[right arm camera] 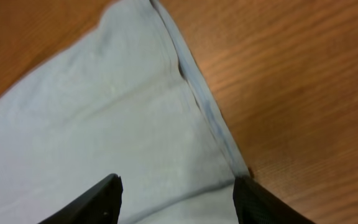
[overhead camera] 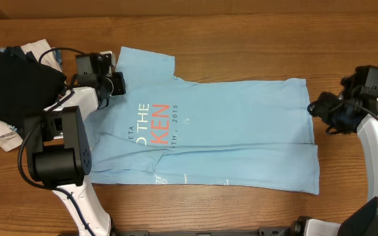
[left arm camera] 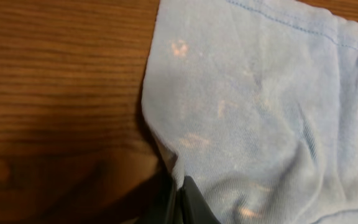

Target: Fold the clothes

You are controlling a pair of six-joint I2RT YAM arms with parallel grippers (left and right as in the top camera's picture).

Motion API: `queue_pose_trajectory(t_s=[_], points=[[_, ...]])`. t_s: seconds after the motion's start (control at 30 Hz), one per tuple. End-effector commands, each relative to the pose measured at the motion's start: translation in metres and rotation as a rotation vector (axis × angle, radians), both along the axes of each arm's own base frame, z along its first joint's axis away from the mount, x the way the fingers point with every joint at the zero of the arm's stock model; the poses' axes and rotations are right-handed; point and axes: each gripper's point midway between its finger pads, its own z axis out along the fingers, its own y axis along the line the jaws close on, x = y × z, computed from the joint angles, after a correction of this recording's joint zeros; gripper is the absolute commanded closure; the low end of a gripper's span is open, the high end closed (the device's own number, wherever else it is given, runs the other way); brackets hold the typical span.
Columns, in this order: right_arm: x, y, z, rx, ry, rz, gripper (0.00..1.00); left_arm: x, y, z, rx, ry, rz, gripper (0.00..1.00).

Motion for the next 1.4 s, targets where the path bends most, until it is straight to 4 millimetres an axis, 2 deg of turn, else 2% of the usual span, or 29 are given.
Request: queue_pose_trajectory(t_s=[0.0, 0.17, 0.27, 0.47, 0.8, 1.03, 1.1, 1.27, 1.37], points=[[0.019, -0.006, 0.003, -0.031, -0.052, 0.056, 0.42, 0.001, 0.002, 0.029, 0.0, -0.041, -0.003, 0.95], [0.049, -0.003, -0.023, -0.01, -0.084, 0.15, 0.42, -0.011, 0.0, 0.028, -0.009, 0.012, 0.0, 0.93], [0.076, -0.01, -0.042, -0.029, -0.129, 0.175, 0.33, -0.019, -0.001, 0.023, -0.012, 0.053, 0.0, 0.92], [0.116, -0.02, -0.074, -0.051, -0.213, 0.181, 0.31, -0.027, -0.002, 0.018, -0.036, 0.096, 0.028, 0.91], [0.147, -0.019, -0.108, -0.053, -0.29, 0.206, 0.31, -0.029, -0.002, 0.017, -0.042, 0.108, 0.034, 0.91], [0.163, -0.001, -0.123, -0.06, -0.323, 0.25, 0.33, -0.029, -0.002, 0.016, -0.043, 0.11, 0.036, 0.91], [0.163, 0.002, -0.125, -0.061, -0.32, 0.254, 0.41, -0.03, -0.002, 0.016, -0.043, 0.112, 0.036, 0.91], [0.162, -0.01, -0.128, -0.109, -0.299, 0.207, 0.81, -0.031, -0.002, 0.015, -0.044, 0.12, 0.036, 0.91], [0.16, -0.02, -0.129, -0.129, -0.288, 0.162, 0.92, -0.032, -0.002, 0.015, -0.044, 0.124, 0.036, 0.91]])
